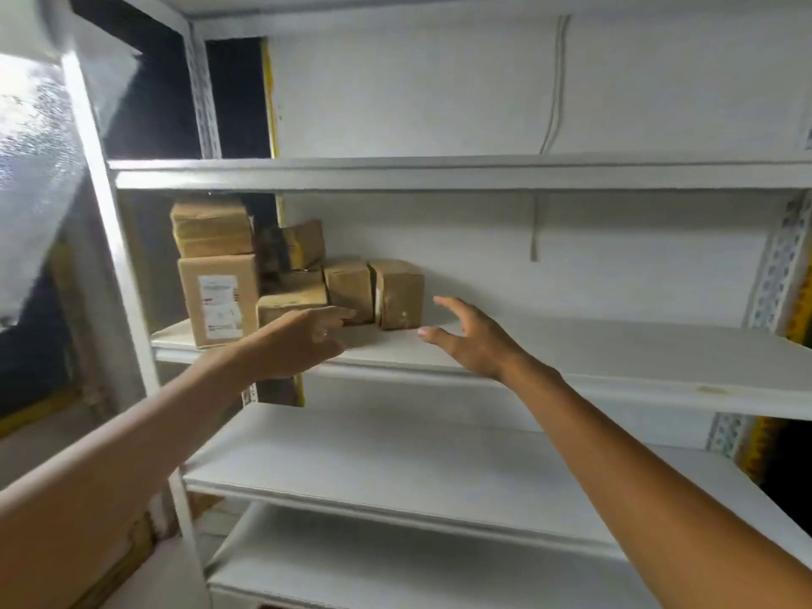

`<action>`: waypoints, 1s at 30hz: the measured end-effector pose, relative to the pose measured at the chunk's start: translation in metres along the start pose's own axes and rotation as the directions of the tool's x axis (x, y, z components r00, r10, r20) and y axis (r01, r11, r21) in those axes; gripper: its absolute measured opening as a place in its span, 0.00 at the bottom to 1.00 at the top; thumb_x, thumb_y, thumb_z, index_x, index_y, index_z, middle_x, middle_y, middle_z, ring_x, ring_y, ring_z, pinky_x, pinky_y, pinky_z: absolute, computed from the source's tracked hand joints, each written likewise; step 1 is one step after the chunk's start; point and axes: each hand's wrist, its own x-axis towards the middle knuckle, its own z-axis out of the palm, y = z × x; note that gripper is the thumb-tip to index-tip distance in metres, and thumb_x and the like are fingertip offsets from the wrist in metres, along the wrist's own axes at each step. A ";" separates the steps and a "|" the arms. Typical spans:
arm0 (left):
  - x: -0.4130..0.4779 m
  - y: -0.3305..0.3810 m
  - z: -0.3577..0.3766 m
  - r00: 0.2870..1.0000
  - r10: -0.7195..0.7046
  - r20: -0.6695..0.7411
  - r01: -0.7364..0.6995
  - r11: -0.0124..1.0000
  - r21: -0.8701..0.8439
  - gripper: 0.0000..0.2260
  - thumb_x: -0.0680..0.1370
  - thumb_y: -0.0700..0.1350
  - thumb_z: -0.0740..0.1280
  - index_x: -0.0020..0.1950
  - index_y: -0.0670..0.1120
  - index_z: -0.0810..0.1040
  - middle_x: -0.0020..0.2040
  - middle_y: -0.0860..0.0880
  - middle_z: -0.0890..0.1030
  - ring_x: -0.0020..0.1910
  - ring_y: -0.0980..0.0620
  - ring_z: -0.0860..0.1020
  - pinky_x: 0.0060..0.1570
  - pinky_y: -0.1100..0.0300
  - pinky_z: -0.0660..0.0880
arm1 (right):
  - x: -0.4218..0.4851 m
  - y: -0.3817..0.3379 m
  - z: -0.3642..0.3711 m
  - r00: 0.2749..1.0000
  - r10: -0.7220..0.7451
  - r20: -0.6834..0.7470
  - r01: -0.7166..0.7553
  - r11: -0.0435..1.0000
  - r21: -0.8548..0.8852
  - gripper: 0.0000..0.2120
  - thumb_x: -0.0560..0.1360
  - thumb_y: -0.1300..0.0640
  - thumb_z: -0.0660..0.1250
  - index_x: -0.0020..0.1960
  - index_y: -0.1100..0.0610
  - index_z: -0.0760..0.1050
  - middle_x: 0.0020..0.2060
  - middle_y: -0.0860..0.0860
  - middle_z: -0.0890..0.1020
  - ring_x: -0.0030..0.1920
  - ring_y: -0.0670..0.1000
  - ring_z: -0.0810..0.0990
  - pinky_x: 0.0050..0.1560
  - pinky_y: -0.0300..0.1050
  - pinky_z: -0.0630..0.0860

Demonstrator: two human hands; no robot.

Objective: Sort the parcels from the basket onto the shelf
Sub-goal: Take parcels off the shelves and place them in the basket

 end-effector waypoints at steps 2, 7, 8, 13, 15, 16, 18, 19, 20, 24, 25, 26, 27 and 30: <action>0.003 -0.030 -0.009 0.998 -0.063 -0.018 0.063 0.998 0.006 0.20 0.78 0.45 0.65 0.70 0.47 0.71 0.66 0.44 0.75 0.64 0.46 0.74 0.60 0.60 0.67 | 0.023 -0.007 0.017 1.000 -0.004 0.011 0.004 1.000 0.002 0.30 0.76 0.44 0.67 0.75 0.49 0.62 0.74 0.52 0.65 0.71 0.54 0.67 0.60 0.41 0.64; 0.015 -0.091 -0.017 0.988 -0.150 -0.036 0.150 0.989 0.003 0.20 0.78 0.48 0.65 0.70 0.46 0.71 0.67 0.44 0.74 0.64 0.46 0.73 0.64 0.54 0.68 | 0.069 -0.012 0.057 1.000 0.007 0.024 -0.008 0.999 0.050 0.29 0.75 0.45 0.67 0.74 0.48 0.63 0.74 0.51 0.66 0.71 0.55 0.67 0.60 0.43 0.65; 0.016 -0.101 -0.017 0.989 -0.142 -0.040 0.142 0.990 0.007 0.20 0.78 0.48 0.65 0.69 0.46 0.71 0.65 0.44 0.75 0.62 0.46 0.74 0.61 0.57 0.71 | 0.078 -0.013 0.066 0.999 0.003 0.037 -0.005 0.999 0.053 0.29 0.75 0.45 0.67 0.74 0.47 0.63 0.74 0.52 0.66 0.71 0.55 0.67 0.61 0.43 0.65; 0.025 -0.149 -0.012 0.994 -0.069 -0.084 0.066 0.997 -0.032 0.20 0.77 0.42 0.67 0.68 0.54 0.71 0.63 0.49 0.78 0.58 0.51 0.76 0.49 0.69 0.68 | 0.126 -0.016 0.109 0.996 -0.014 0.089 0.006 0.996 0.088 0.28 0.76 0.46 0.67 0.73 0.47 0.63 0.74 0.51 0.65 0.71 0.55 0.66 0.60 0.43 0.65; 0.034 -0.169 -0.009 0.989 -0.095 -0.113 0.093 0.995 -0.025 0.21 0.77 0.41 0.68 0.69 0.54 0.70 0.65 0.49 0.76 0.63 0.49 0.74 0.57 0.59 0.69 | 0.148 -0.013 0.127 0.993 -0.019 0.115 0.007 0.995 0.097 0.28 0.76 0.46 0.67 0.73 0.46 0.63 0.74 0.52 0.65 0.71 0.55 0.66 0.59 0.44 0.66; 0.039 -0.178 -0.006 0.986 -0.117 -0.119 0.116 0.993 -0.018 0.22 0.77 0.41 0.68 0.70 0.54 0.69 0.67 0.49 0.74 0.66 0.48 0.72 0.61 0.55 0.69 | 0.159 -0.011 0.136 0.992 -0.019 0.124 0.006 0.994 0.105 0.28 0.76 0.46 0.67 0.73 0.46 0.63 0.74 0.52 0.65 0.71 0.55 0.66 0.59 0.45 0.66; 0.050 -0.196 -0.001 0.980 -0.161 -0.120 0.159 0.987 -0.022 0.24 0.77 0.42 0.67 0.71 0.55 0.67 0.70 0.48 0.71 0.69 0.47 0.68 0.65 0.48 0.67 | 0.182 -0.007 0.154 0.990 -0.017 0.140 -0.002 0.991 0.135 0.27 0.77 0.46 0.66 0.73 0.47 0.64 0.73 0.52 0.65 0.71 0.55 0.66 0.60 0.46 0.67; 0.057 -0.204 0.002 0.977 -0.174 -0.120 0.172 0.985 -0.027 0.24 0.78 0.42 0.67 0.72 0.54 0.67 0.71 0.48 0.70 0.70 0.46 0.67 0.66 0.48 0.67 | 0.195 -0.005 0.162 0.989 -0.013 0.145 -0.009 0.988 0.154 0.26 0.77 0.46 0.65 0.73 0.47 0.64 0.73 0.52 0.65 0.71 0.55 0.66 0.61 0.46 0.67; 0.064 -0.211 0.005 0.976 -0.179 -0.121 0.177 0.984 -0.029 0.24 0.78 0.42 0.66 0.72 0.54 0.66 0.72 0.48 0.69 0.70 0.46 0.67 0.66 0.48 0.67 | 0.207 -0.003 0.170 0.989 -0.009 0.147 -0.017 0.985 0.173 0.25 0.78 0.45 0.64 0.73 0.48 0.64 0.73 0.52 0.66 0.70 0.55 0.67 0.62 0.47 0.67; 0.097 -0.234 0.020 0.974 -0.199 -0.111 0.196 0.980 -0.032 0.21 0.81 0.47 0.61 0.73 0.52 0.64 0.72 0.47 0.68 0.67 0.47 0.69 0.61 0.55 0.69 | 0.258 0.001 0.194 0.990 0.027 0.140 -0.070 0.948 0.311 0.22 0.80 0.46 0.60 0.72 0.51 0.65 0.72 0.55 0.67 0.69 0.52 0.68 0.59 0.42 0.63; 0.105 -0.239 0.023 0.974 -0.207 -0.093 0.203 0.978 -0.043 0.20 0.81 0.50 0.58 0.73 0.53 0.65 0.72 0.47 0.68 0.67 0.48 0.69 0.60 0.57 0.68 | 0.270 0.003 0.198 0.988 0.046 0.148 -0.097 0.929 0.358 0.22 0.80 0.47 0.60 0.72 0.52 0.65 0.71 0.56 0.67 0.67 0.51 0.69 0.58 0.42 0.63; 0.113 -0.245 0.025 0.973 -0.217 -0.083 0.212 0.975 -0.063 0.20 0.82 0.53 0.54 0.73 0.53 0.66 0.71 0.48 0.68 0.67 0.49 0.69 0.60 0.58 0.67 | 0.282 0.005 0.202 0.984 0.070 0.164 -0.131 0.907 0.400 0.23 0.80 0.48 0.61 0.73 0.53 0.65 0.71 0.56 0.68 0.63 0.50 0.69 0.57 0.42 0.63; 0.119 -0.252 0.028 0.970 -0.228 -0.090 0.220 0.971 -0.091 0.21 0.81 0.56 0.51 0.72 0.53 0.68 0.71 0.48 0.69 0.66 0.50 0.69 0.61 0.59 0.66 | 0.293 0.007 0.206 0.979 0.092 0.183 -0.165 0.884 0.437 0.23 0.79 0.49 0.62 0.73 0.53 0.64 0.70 0.55 0.69 0.60 0.49 0.69 0.56 0.42 0.63; 0.131 -0.266 0.037 0.962 -0.207 -0.176 0.179 0.970 -0.162 0.20 0.81 0.56 0.49 0.67 0.53 0.72 0.64 0.49 0.74 0.61 0.52 0.72 0.56 0.61 0.68 | 0.319 0.019 0.223 0.960 0.150 0.238 -0.251 0.840 0.481 0.26 0.77 0.49 0.67 0.72 0.52 0.66 0.68 0.52 0.71 0.58 0.47 0.68 0.56 0.44 0.63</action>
